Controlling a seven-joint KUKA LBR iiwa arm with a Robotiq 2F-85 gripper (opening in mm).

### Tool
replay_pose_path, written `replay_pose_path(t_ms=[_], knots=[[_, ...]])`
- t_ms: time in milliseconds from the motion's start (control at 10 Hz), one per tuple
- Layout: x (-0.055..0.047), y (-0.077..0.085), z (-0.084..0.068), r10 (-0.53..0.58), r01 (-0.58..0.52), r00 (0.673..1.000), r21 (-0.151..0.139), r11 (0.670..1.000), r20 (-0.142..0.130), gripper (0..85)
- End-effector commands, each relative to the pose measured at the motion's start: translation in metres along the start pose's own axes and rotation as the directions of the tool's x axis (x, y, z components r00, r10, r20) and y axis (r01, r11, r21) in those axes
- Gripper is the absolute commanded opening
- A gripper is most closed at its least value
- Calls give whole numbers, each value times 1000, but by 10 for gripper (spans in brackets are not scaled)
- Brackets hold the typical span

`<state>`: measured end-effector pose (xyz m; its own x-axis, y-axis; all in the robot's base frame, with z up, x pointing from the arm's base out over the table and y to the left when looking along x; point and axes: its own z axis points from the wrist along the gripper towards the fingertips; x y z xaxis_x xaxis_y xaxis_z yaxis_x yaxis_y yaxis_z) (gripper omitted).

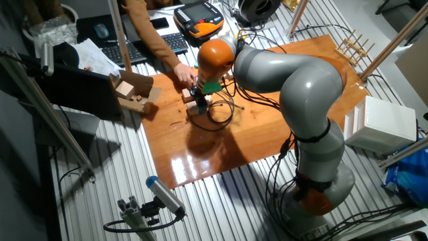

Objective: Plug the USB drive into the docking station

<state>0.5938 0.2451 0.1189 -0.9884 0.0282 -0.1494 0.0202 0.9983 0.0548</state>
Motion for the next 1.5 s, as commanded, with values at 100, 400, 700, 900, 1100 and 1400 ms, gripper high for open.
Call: replay_pose_path(t_ms=[100, 400, 700, 900, 1100, 1400], knots=[[-5, 3, -3, -13, 13, 1000, -5, 1000, 1, 0], [-10, 3, -6, -28, 28, 1000, -5, 1000, 2, 0], [-10, 4, -8, -23, 23, 1000, -1, 1000, -7, 0], [-10, 3, -6, -30, 30, 1000, 27, 999, 8, 0], [-10, 2, -2, -31, 28, 998, 48, 998, 50, 0], [-9, -5, -1, -102, 100, 995, 51, 994, 22, 0]])
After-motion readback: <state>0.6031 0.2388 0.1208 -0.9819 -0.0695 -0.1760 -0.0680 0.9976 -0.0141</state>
